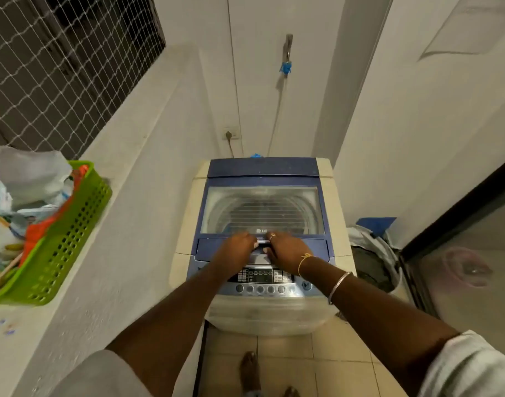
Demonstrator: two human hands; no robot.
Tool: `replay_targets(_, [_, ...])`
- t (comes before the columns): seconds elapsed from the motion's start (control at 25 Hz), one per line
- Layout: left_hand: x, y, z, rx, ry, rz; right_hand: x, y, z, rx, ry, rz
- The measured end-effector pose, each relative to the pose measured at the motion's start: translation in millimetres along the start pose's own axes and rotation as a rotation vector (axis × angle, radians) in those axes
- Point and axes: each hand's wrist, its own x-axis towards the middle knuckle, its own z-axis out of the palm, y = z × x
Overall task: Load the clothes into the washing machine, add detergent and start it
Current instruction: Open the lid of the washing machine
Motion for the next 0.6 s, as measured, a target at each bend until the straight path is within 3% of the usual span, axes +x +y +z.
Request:
replay_targets(0.2, [-6.3, 0.3, 6.7, -0.001, -0.229, -0.046, -5.8, 1.1, 13.5, -0.061, -0.138, 0.090])
replay_targets(0.4, [-10.5, 6.6, 3.8, -0.014, -0.265, -0.080, -6.3, -1.0, 9.8, -0.081, -0.206, 0.091])
replay_targets(0.6, [-0.1, 16.9, -57.6, -0.160, -0.241, -0.152, 5.5, -11.9, -47.8, -0.044, -0.253, 0.058])
